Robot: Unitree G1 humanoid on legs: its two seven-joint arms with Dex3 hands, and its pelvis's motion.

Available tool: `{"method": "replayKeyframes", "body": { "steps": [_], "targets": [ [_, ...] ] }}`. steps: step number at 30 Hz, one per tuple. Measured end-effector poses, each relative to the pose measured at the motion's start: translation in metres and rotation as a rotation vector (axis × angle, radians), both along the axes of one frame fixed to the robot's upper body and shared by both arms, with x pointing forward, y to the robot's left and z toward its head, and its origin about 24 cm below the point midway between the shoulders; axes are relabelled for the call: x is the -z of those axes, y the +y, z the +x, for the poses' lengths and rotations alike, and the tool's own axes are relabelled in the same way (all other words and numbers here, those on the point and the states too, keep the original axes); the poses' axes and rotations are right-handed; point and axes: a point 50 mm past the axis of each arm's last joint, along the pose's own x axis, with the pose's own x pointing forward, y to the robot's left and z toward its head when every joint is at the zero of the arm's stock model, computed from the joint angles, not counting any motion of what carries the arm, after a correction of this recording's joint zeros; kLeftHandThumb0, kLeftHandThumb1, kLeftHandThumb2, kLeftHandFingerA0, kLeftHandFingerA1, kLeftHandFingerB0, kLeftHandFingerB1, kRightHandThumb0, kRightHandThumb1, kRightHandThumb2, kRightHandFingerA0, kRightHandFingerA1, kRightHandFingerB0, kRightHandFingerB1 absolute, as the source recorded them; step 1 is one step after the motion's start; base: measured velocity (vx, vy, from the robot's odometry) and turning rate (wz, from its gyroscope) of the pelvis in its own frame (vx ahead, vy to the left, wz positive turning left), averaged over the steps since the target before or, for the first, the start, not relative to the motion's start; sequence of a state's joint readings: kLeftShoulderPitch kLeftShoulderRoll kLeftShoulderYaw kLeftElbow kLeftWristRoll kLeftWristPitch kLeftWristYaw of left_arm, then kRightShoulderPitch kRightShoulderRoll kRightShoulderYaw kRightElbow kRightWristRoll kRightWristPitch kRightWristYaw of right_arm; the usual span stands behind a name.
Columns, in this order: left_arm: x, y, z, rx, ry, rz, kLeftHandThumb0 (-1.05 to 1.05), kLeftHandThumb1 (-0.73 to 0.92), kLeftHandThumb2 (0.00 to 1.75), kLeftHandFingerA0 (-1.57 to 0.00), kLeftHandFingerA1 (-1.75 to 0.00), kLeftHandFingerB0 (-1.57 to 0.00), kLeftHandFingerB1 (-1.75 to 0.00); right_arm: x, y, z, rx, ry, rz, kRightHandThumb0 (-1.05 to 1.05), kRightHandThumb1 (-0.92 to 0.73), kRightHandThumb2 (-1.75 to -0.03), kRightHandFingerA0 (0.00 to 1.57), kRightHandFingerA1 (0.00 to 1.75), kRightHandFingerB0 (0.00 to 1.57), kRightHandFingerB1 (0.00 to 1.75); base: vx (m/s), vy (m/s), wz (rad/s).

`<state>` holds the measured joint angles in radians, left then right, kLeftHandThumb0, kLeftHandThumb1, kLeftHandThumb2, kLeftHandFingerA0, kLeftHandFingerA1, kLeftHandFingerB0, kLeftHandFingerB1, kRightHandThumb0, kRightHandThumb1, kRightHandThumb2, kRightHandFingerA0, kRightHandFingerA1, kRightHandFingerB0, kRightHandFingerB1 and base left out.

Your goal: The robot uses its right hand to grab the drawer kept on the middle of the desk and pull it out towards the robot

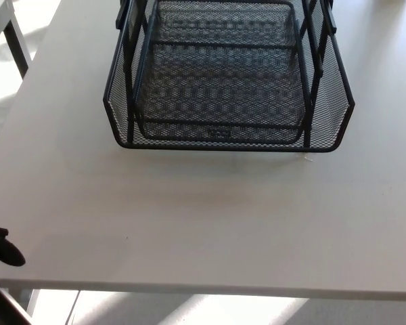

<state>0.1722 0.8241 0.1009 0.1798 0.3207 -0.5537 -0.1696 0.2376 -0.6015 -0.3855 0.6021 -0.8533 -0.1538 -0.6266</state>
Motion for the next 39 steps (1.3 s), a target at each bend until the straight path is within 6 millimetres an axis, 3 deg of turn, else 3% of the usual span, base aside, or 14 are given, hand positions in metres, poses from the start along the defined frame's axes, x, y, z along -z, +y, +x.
{"method": "replayKeyframes", "body": {
  "steps": [7, 8, 10, 11, 12, 13, 14, 15, 16, 20, 22, 30, 31, 39],
  "targets": [
    [0.001, 0.002, 0.000, -0.007, 0.003, 0.000, -0.28, 0.56, 0.57, -0.79, -0.87, -0.80, -0.58, 0.037, -0.006, -0.013, 0.175, 0.044, 0.188, -0.26, -0.46, -0.95, 0.05, 0.52, 0.00, 0.46, 0.00, 0.000, 0.00],
    [0.001, 0.002, 0.000, -0.009, 0.003, 0.000, -0.28, 0.56, 0.57, -0.78, -0.87, -0.80, -0.57, 0.042, -0.006, -0.014, 0.200, 0.053, 0.219, -0.47, -0.52, -0.66, 0.15, 0.44, 0.15, 0.32, 0.00, 0.000, 0.00],
    [0.001, 0.003, 0.000, -0.010, 0.004, 0.000, -0.28, 0.57, 0.57, -0.79, -0.87, -0.80, -0.57, 0.050, -0.006, -0.016, 0.241, 0.066, 0.274, -0.27, -0.47, -0.96, 0.04, 0.52, 0.00, 0.47, 0.00, 0.000, 0.00],
    [0.001, 0.003, 0.000, -0.010, 0.005, 0.000, -0.27, 0.57, 0.57, -0.79, -0.87, -0.80, -0.58, 0.054, -0.007, -0.017, 0.261, 0.076, 0.302, -0.29, -0.37, -0.86, 0.35, 0.63, 0.05, 0.45, 0.00, 0.000, 0.00],
    [0.001, 0.003, 0.000, -0.010, 0.005, -0.001, -0.27, 0.57, 0.57, -0.79, -0.87, -0.80, -0.58, 0.056, -0.007, -0.017, 0.272, 0.081, 0.319, -0.29, -0.37, -0.86, 0.35, 0.63, 0.05, 0.45, 0.00, 0.000, 0.00],
    [0.002, 0.003, 0.000, -0.010, 0.006, -0.001, -0.28, 0.57, 0.57, -0.78, -0.86, -0.79, -0.57, 0.060, -0.007, -0.018, 0.292, 0.093, 0.353, -0.38, -0.53, -0.56, 0.69, 0.71, 0.20, 0.28, 0.00, 0.000, 0.00],
    [0.002, 0.003, 0.000, -0.010, 0.005, -0.001, -0.27, 0.57, 0.57, -0.78, -0.86, -0.79, -0.57, 0.063, -0.007, -0.018, 0.304, 0.101, 0.375, -0.44, -0.52, -0.68, 0.82, 0.77, 0.17, 0.34, 0.00, 0.000, 0.00],
    [0.002, 0.003, 0.000, -0.009, 0.005, -0.001, -0.27, 0.57, 0.57, -0.78, -0.86, -0.79, -0.57, 0.068, -0.006, -0.020, 0.324, 0.117, 0.410, -0.44, -0.52, -0.68, 0.82, 0.77, 0.17, 0.34, 0.00, 0.000, 0.00],
    [0.002, 0.003, 0.000, -0.009, 0.005, -0.001, -0.27, 0.57, 0.57, -0.79, -0.85, -0.79, -0.56, 0.071, -0.005, -0.019, 0.335, 0.130, 0.437, -0.36, -0.57, -0.61, 0.82, 1.10, 0.23, 0.31, 0.00, 0.000, 0.00],
    [0.002, 0.003, 0.000, -0.009, 0.005, -0.002, -0.29, 0.57, 0.57, -0.79, -0.87, -0.80, -0.56, 0.078, -0.003, -0.015, 0.355, 0.159, 0.514, -0.33, -0.58, -0.58, 0.80, 1.03, 0.22, 0.29, 0.00, 0.000, 0.00],
    [0.003, 0.003, -0.001, -0.009, 0.005, -0.005, -0.28, 0.57, 0.57, -0.79, -0.86, -0.80, -0.56, 0.083, 0.000, -0.013, 0.361, 0.190, 0.560, -0.49, -0.58, -0.58, 0.66, 0.75, 0.20, 0.28, 0.00, 0.000, 0.00],
    [0.005, 0.003, -0.003, -0.012, 0.012, -0.005, -0.27, 0.56, 0.57, -0.79, -0.84, -0.80, -0.54, 0.090, 0.004, -0.010, 0.355, 0.254, 0.654, -0.40, -0.61, -0.60, 0.75, 1.01, 0.21, 0.29, 0.00, 0.000, 0.00],
    [0.005, 0.003, -0.004, -0.013, 0.013, -0.006, -0.27, 0.56, 0.57, -0.79, -0.84, -0.80, -0.55, 0.090, 0.004, -0.010, 0.352, 0.256, 0.656, -0.48, -0.49, -0.77, 0.66, 0.79, 0.16, 0.40, 0.00, 0.000, 0.00],
    [0.007, 0.002, -0.006, -0.011, 0.016, -0.007, -0.27, 0.56, 0.57, -0.78, -0.84, -0.79, -0.55, 0.086, 0.001, -0.009, 0.339, 0.257, 0.674, -0.50, -0.48, -0.75, 0.71, 0.83, 0.22, 0.40, 0.00, 0.000, 0.00]
  ]
}}
